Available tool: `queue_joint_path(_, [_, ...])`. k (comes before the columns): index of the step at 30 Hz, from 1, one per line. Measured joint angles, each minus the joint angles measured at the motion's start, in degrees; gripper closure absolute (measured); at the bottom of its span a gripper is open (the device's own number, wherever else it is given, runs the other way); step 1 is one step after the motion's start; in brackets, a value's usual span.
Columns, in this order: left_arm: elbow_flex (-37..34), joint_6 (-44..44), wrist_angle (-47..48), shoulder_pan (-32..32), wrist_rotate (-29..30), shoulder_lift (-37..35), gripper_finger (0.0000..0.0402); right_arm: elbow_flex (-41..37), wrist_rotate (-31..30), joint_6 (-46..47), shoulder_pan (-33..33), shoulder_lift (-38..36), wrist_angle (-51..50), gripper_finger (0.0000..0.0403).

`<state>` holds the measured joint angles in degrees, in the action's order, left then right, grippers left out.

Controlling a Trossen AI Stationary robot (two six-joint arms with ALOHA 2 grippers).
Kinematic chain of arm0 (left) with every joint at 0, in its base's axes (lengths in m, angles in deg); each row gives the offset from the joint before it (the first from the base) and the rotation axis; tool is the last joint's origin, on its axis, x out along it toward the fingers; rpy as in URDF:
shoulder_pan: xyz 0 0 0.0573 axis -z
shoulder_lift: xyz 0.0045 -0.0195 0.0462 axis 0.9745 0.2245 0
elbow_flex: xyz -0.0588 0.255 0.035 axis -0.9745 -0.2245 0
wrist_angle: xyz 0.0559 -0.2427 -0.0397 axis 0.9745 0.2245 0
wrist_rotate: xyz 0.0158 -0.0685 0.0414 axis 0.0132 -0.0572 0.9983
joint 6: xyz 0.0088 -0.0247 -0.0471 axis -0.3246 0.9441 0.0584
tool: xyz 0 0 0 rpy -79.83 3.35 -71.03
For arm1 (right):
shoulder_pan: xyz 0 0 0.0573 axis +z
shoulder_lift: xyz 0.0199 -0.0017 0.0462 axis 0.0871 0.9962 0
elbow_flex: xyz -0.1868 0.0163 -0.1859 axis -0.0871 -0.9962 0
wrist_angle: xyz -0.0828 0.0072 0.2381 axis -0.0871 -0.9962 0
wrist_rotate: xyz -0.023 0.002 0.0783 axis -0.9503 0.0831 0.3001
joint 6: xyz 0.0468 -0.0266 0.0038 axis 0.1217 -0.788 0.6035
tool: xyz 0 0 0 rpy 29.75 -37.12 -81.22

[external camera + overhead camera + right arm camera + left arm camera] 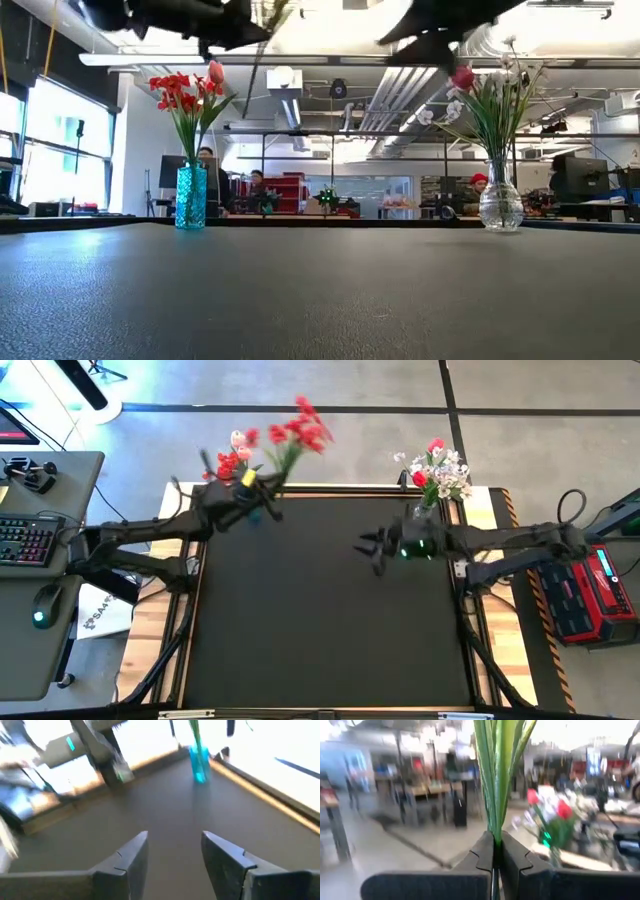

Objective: Sort flowers into vase by color
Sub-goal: Put the red flowers into the blue vase

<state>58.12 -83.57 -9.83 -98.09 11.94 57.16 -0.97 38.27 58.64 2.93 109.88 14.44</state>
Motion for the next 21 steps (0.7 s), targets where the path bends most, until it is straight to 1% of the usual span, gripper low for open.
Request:
queue_joint_path(2, [-3.12, -1.47, -5.79, -3.38, -3.27, -1.42, 0.0401, 0.10, 6.02, 0.26, -4.76, 2.09, 6.44, 0.0234])
queue_joint_path(4, [-4.73, -1.54, -7.76, -6.33, -6.72, -2.67, 0.0401, 0.10, 10.74, 1.13, -9.05, 4.52, 9.79, 0.0234])
queue_joint_path(8, [-4.89, -2.03, -7.06, -9.52, -11.83, -4.61, 0.0401, 0.17, 16.90, 7.13, -14.70, 5.97, 10.56, 0.0234])
queue_joint_path(11, [-4.89, -2.26, -6.86, -10.70, -13.19, -5.27, 0.0401, 1.34, 20.41, 9.01, -15.56, 3.67, 10.70, 0.0238])
queue_joint_path(13, [-4.89, -2.29, -6.93, -11.26, -13.19, -6.01, 0.0401, 2.60, 23.57, 7.51, -15.43, 1.07, 10.37, 0.0258])
queue_joint_path(14, [-4.91, -2.28, -6.93, -11.40, -13.13, -6.40, 0.0401, 3.44, 25.67, 6.74, -15.41, -0.24, 9.46, 0.0278])
queue_joint_path(15, [-4.89, -2.27, -6.94, -11.65, -13.15, -6.68, 0.0401, 4.41, 27.74, 6.16, -15.41, -1.50, 7.74, 0.0303])
queue_joint_path(17, [-4.90, -2.27, -6.90, -11.67, -13.15, -7.10, 0.0401, 6.35, 30.81, 3.46, -14.70, -4.04, 3.45, 0.0367])
queue_joint_path(18, [-4.90, -2.25, -6.90, -11.67, -13.15, -7.21, 0.0401, 7.50, 30.98, 1.76, -13.73, -5.33, 1.17, 0.0384])
queue_joint_path(19, [-4.89, -2.06, -6.86, -11.67, -13.04, -7.33, 0.0401, 8.82, 30.31, 1.06, -12.63, -6.78, -0.99, 0.0388])
queue_joint_path(21, [-4.89, -1.91, -6.79, -11.66, -12.81, -7.48, 0.0401, 11.75, 27.34, 0.49, -10.54, -9.00, -6.22, 0.0385])
